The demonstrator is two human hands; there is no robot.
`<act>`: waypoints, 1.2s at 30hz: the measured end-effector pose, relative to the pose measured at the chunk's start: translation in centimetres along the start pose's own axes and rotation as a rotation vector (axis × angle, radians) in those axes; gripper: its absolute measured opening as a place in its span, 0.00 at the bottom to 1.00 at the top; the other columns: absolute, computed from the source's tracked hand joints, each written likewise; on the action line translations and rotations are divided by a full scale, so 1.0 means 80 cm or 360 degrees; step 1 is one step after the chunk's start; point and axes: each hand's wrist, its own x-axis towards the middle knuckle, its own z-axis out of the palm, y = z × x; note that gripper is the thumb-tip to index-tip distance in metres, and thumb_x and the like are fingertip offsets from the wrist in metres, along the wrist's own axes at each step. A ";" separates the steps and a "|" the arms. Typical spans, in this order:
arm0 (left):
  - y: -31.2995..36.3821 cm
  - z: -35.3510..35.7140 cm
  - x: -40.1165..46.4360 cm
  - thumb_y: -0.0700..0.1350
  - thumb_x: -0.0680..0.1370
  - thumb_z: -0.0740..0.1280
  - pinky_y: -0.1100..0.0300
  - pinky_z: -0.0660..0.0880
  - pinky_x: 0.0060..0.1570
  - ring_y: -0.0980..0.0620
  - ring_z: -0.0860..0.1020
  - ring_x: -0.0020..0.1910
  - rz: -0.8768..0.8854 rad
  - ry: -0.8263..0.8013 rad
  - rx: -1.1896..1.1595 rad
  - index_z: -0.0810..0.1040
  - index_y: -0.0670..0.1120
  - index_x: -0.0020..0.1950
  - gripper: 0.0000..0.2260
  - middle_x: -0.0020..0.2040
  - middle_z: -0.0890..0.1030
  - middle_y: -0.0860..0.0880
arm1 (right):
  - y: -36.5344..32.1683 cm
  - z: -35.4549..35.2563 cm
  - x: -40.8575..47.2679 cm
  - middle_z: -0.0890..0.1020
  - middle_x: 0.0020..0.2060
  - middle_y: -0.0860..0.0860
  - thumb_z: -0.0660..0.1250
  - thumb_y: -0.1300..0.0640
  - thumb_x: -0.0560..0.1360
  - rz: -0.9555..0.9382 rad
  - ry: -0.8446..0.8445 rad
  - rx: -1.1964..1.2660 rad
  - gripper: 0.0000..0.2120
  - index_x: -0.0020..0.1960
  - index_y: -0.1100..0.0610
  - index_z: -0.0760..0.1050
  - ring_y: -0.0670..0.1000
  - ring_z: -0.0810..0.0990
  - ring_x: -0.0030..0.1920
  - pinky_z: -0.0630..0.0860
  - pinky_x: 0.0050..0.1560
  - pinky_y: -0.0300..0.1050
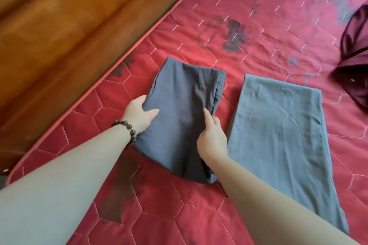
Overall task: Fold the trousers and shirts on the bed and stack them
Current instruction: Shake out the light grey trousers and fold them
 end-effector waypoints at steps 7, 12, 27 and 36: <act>0.125 0.027 -0.066 0.40 0.74 0.69 0.72 0.73 0.51 0.70 0.78 0.47 0.0300 0.0221 -0.0387 0.78 0.52 0.63 0.19 0.46 0.80 0.67 | -0.017 -0.096 -0.029 0.65 0.72 0.47 0.53 0.71 0.73 -0.0208 0.0298 0.0065 0.36 0.76 0.45 0.57 0.57 0.75 0.57 0.71 0.53 0.46; 0.186 0.105 -0.120 0.41 0.74 0.69 0.56 0.74 0.61 0.58 0.79 0.57 0.0290 0.0035 -0.0729 0.76 0.48 0.65 0.20 0.57 0.82 0.55 | 0.060 -0.193 -0.063 0.73 0.65 0.51 0.58 0.71 0.72 -0.0294 0.0572 0.0054 0.33 0.74 0.49 0.63 0.52 0.74 0.55 0.68 0.50 0.42; 0.113 0.231 -0.154 0.55 0.78 0.64 0.56 0.70 0.57 0.41 0.74 0.63 0.0028 -0.0223 0.0037 0.68 0.42 0.69 0.24 0.63 0.77 0.41 | 0.218 -0.207 -0.075 0.70 0.59 0.46 0.56 0.71 0.72 0.0190 0.0486 -0.0360 0.34 0.72 0.44 0.66 0.58 0.75 0.40 0.73 0.39 0.49; 0.113 0.238 -0.143 0.65 0.69 0.69 0.55 0.70 0.50 0.41 0.76 0.56 -0.0143 -0.0142 0.0206 0.71 0.43 0.55 0.29 0.55 0.77 0.43 | 0.236 -0.211 -0.063 0.68 0.52 0.51 0.59 0.41 0.78 0.0458 0.0385 -0.0179 0.28 0.73 0.30 0.49 0.55 0.74 0.51 0.70 0.50 0.48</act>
